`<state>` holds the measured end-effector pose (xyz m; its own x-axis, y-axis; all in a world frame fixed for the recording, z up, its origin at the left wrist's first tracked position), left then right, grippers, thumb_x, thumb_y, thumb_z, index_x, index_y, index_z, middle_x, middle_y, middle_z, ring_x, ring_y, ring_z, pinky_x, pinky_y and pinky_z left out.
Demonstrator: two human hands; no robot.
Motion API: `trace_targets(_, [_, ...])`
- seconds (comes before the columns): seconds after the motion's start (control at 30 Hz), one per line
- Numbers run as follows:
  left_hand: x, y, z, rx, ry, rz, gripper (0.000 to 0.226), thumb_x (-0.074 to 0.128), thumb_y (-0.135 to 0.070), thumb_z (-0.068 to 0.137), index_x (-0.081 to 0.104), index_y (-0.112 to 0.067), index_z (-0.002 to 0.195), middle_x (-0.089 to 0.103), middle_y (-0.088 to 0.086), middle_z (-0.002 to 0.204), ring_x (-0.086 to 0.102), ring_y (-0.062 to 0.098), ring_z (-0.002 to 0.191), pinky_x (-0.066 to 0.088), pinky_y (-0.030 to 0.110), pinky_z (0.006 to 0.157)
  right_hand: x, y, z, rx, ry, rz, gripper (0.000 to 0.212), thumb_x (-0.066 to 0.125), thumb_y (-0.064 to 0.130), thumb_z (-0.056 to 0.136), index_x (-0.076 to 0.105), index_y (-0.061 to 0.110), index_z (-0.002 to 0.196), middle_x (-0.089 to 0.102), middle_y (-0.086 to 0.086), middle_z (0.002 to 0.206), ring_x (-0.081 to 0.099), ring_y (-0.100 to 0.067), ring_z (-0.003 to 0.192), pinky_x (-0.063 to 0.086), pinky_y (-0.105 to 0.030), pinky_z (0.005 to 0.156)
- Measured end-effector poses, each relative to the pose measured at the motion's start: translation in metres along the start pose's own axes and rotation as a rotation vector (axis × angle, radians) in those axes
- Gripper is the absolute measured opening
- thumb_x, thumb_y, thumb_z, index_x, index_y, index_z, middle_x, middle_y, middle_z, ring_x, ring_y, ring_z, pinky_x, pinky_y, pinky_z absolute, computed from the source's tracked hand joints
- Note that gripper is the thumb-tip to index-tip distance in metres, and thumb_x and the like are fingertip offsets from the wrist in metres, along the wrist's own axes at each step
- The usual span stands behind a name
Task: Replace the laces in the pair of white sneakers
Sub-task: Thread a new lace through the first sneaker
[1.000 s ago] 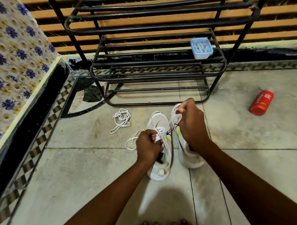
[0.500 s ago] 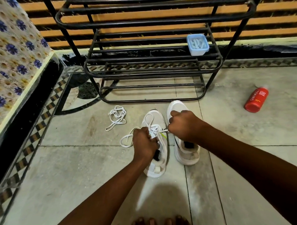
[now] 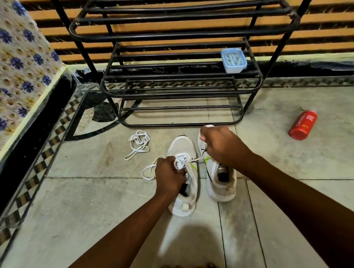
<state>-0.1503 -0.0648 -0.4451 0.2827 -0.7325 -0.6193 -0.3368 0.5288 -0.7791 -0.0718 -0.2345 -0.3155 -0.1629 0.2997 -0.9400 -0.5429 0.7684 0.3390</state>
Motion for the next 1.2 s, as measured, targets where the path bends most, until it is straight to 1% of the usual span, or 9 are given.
trace_targets(0.1, [0.002,0.003,0.000,-0.010,0.023,0.008,0.027,0.067,-0.036,0.059,0.065,-0.022,0.081,0.066,0.011,0.082,0.064,0.027,0.077,0.042,0.028,0.063,0.005,0.005,-0.010,-0.088,0.167,-0.402,0.015,0.054,0.029,0.090,0.059,0.019,0.100,0.063,-0.005,0.102,0.060,-0.033,0.100,0.039,-0.035,0.076])
trace_targets(0.2, [0.002,0.005,0.001,-0.030,0.008,0.018,0.029,0.069,-0.035,0.061,0.068,-0.020,0.086,0.064,0.009,0.083,0.065,0.028,0.078,0.039,0.026,0.064,0.004,0.005,-0.014,-0.111,0.325,-0.460,0.016,0.057,0.029,0.095,0.061,0.016,0.105,0.062,-0.008,0.109,0.063,-0.034,0.101,0.036,-0.033,0.075])
trace_targets(0.4, [0.001,0.003,0.000,-0.036,-0.008,-0.007,0.025,0.078,-0.017,0.069,0.067,-0.014,0.091,0.059,0.004,0.078,0.056,0.022,0.066,0.040,0.024,0.062,-0.026,0.032,-0.013,-0.209,-0.066,-0.296,0.020,0.052,0.030,0.076,0.064,0.015,0.068,0.045,0.006,0.072,0.061,-0.032,0.071,0.029,-0.034,0.066])
trace_targets(0.57, [-0.001,0.000,-0.003,-0.041,-0.017,-0.038,0.027,0.071,-0.016,0.066,0.066,-0.018,0.093,0.061,0.003,0.079,0.055,0.013,0.069,0.043,0.027,0.066,-0.042,0.037,-0.024,-0.166,-0.174,-0.223,0.024,0.051,0.034,0.078,0.061,0.020,0.061,0.038,0.010,0.070,0.056,-0.026,0.073,0.023,-0.036,0.070])
trace_targets(0.73, [-0.005,-0.006,-0.004,-0.090,0.029,-0.069,0.033,0.080,-0.012,0.074,0.069,-0.016,0.104,0.068,0.008,0.088,0.066,0.019,0.081,0.049,0.026,0.073,-0.038,0.032,-0.026,-0.108,-0.197,-0.181,0.022,0.067,0.036,0.087,0.069,0.021,0.070,0.040,0.008,0.086,0.049,-0.023,0.089,0.027,-0.038,0.074])
trace_targets(0.83, [-0.023,-0.017,0.001,-0.169,-0.007,-0.159,0.015,0.078,-0.013,0.083,0.073,-0.018,0.097,0.074,-0.005,0.086,0.071,0.011,0.082,0.050,0.014,0.070,-0.040,0.029,-0.027,-0.058,-0.247,-0.175,0.015,0.072,0.036,0.086,0.071,0.024,0.076,0.046,0.003,0.108,0.042,-0.024,0.105,0.028,-0.040,0.079])
trace_targets(0.9, [-0.037,-0.030,0.007,-0.096,-0.013,-0.222,0.016,0.070,-0.004,0.089,0.075,-0.018,0.094,0.077,-0.009,0.084,0.073,0.005,0.084,0.057,0.021,0.076,-0.040,0.026,-0.026,-0.028,-0.239,-0.168,0.014,0.073,0.038,0.087,0.072,0.026,0.082,0.047,0.001,0.122,0.040,-0.025,0.114,0.027,-0.042,0.081])
trace_targets(1.07, [-0.054,-0.086,0.010,0.130,0.435,-0.523,0.032,0.068,0.013,0.090,0.067,0.001,0.120,0.078,0.017,0.102,0.075,0.022,0.100,0.059,0.030,0.086,-0.039,0.022,-0.025,0.030,-0.329,-0.125,0.010,0.067,0.032,0.091,0.066,0.023,0.095,0.050,0.000,0.123,0.045,-0.028,0.112,0.031,-0.043,0.080])
trace_targets(1.2, [-0.060,-0.108,0.012,0.152,0.464,-0.595,0.023,0.079,-0.001,0.087,0.075,-0.001,0.110,0.073,0.017,0.089,0.067,0.018,0.086,0.053,0.026,0.082,-0.041,0.015,-0.025,0.093,-0.374,0.054,0.008,0.065,0.023,0.094,0.059,0.018,0.095,0.050,-0.002,0.108,0.050,-0.024,0.099,0.037,-0.040,0.079])
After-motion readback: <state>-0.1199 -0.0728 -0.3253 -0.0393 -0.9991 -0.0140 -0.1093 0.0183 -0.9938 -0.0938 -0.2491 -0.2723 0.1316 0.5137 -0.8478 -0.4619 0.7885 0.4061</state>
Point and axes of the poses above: each hand's wrist, its own z-axis towards the middle knuckle, its own x-axis out of the palm, y = z × x, the point moved 3 cm from there along z, towards the middle knuckle
